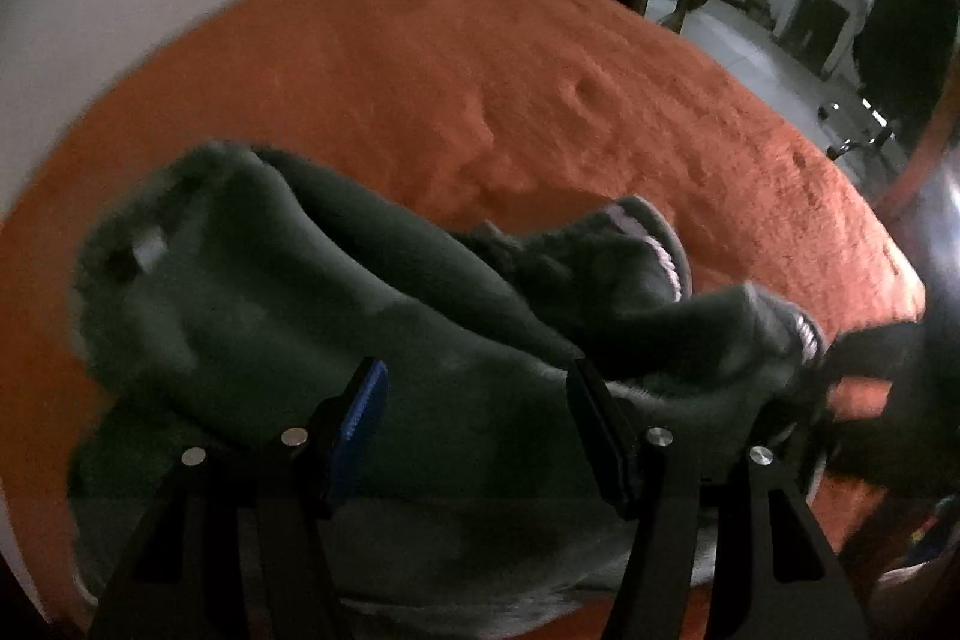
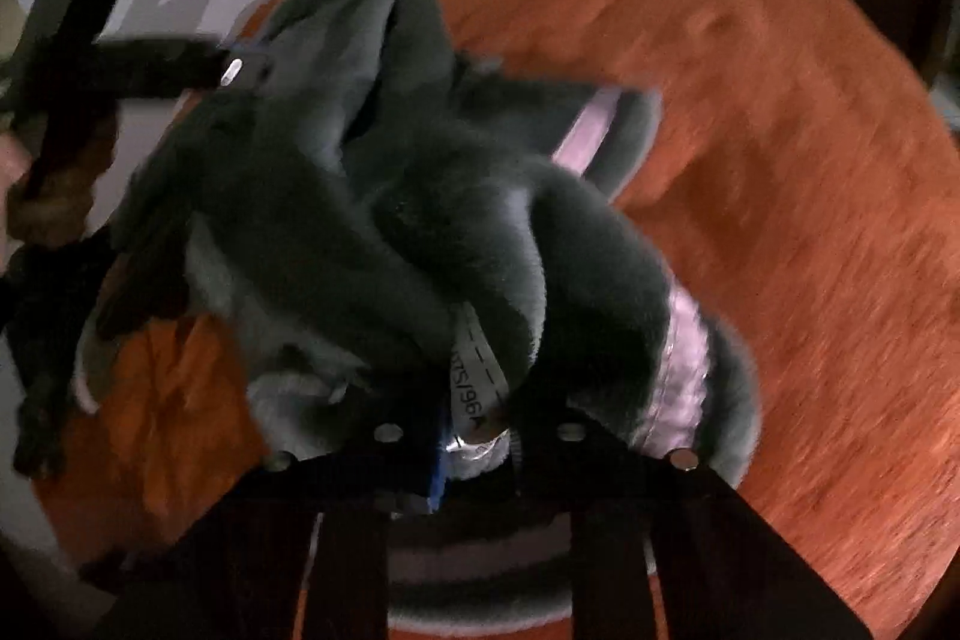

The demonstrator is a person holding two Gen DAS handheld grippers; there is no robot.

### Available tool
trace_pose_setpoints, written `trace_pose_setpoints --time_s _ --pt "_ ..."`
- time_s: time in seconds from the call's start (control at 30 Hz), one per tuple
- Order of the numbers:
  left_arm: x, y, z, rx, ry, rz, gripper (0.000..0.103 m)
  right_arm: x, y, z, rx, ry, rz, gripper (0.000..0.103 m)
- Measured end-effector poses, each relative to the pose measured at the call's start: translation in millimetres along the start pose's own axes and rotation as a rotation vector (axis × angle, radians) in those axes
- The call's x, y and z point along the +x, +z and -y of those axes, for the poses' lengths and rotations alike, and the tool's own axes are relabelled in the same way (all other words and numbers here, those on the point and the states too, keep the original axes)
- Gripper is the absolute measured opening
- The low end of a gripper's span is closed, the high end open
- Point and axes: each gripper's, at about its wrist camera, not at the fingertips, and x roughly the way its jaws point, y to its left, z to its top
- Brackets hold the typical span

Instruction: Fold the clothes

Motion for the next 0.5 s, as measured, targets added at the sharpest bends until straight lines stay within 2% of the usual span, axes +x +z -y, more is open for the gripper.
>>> trace_pose_setpoints --time_s 0.1,0.17,0.27,0.33,0.37,0.43,0.5 --pt "-20.3 -4.3 -5.9 0.01 0.026 0.073 0.063 -29.9 32.3 13.9 -0.012 -0.13 0.144 0.011" --pt "-34.3 -7.1 -10.8 -0.002 0.04 0.115 0.063 -62.0 59.1 25.9 -0.01 -0.183 0.248 0.011" --pt "-60.7 -8.9 -22.5 -0.079 0.0 0.15 0.063 -112.7 98.9 11.6 -0.124 -0.276 0.373 0.01" --pt "-80.8 -7.3 -28.9 -0.104 -0.01 0.181 0.063 -150.2 116.4 -16.0 -0.236 -0.344 0.48 0.01" --pt "-91.3 -6.1 -31.8 -0.115 -0.012 0.2 0.063 -170.5 122.5 -28.6 -0.266 -0.356 0.532 0.01" --pt "-124.6 0.4 -34.3 -0.102 0.0 0.289 0.063 -212.0 133.1 -51.7 -0.306 -0.364 0.634 0.01" --pt "-148.3 5.4 -32.5 -0.063 0.002 0.357 0.064 -229.2 136.8 -62.3 -0.312 -0.329 0.647 0.011"
